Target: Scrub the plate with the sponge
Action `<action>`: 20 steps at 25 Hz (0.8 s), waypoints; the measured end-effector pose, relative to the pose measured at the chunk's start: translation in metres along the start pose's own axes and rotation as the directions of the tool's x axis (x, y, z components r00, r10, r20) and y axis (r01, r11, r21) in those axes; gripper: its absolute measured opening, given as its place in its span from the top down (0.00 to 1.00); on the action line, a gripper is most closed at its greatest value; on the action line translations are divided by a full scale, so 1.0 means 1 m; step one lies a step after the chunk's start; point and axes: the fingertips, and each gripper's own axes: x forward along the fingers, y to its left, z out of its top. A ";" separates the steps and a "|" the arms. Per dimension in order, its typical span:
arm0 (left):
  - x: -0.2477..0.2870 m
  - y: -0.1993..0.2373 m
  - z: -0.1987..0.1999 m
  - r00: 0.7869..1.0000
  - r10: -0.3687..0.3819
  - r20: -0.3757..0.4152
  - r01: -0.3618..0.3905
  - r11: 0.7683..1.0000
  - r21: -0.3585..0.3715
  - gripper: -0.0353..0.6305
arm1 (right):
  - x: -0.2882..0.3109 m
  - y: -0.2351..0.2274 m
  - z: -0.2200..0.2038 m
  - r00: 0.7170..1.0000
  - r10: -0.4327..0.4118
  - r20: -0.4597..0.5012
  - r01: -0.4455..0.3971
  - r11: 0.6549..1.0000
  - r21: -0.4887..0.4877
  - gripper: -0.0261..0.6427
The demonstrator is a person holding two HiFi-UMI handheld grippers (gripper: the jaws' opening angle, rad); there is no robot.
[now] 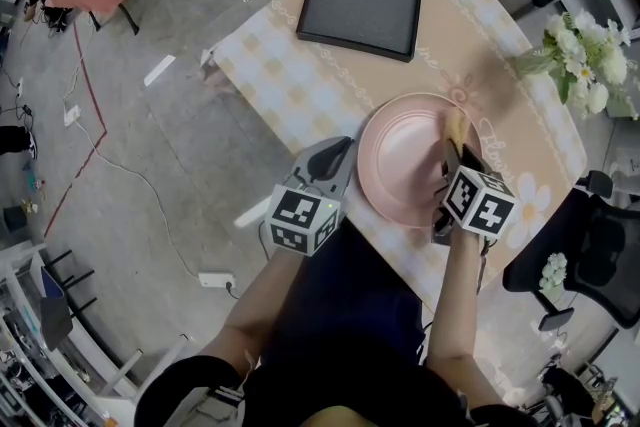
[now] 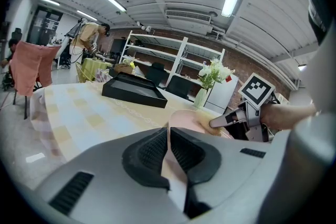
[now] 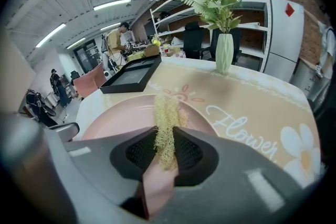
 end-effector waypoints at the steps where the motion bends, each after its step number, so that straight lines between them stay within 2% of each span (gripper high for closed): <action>1: 0.000 0.000 0.000 1.000 0.001 0.000 -0.001 1.000 0.000 0.91 | 0.000 -0.002 0.000 1.000 -0.010 0.002 0.010 1.000 0.012 0.84; 9: 0.000 0.000 0.000 1.000 0.005 0.002 -0.005 1.000 -0.001 0.91 | -0.008 -0.014 0.003 0.993 -0.110 0.048 0.105 0.989 0.100 0.84; 12: 0.000 0.001 0.000 1.000 0.008 0.003 -0.008 1.000 0.000 0.91 | -0.011 -0.016 0.003 0.989 -0.134 0.054 0.129 0.987 0.094 0.84; 20: 0.000 -0.003 -0.001 1.000 0.005 0.001 -0.005 1.000 -0.017 0.91 | -0.025 -0.011 0.008 0.990 -0.106 0.092 0.100 0.993 0.068 0.83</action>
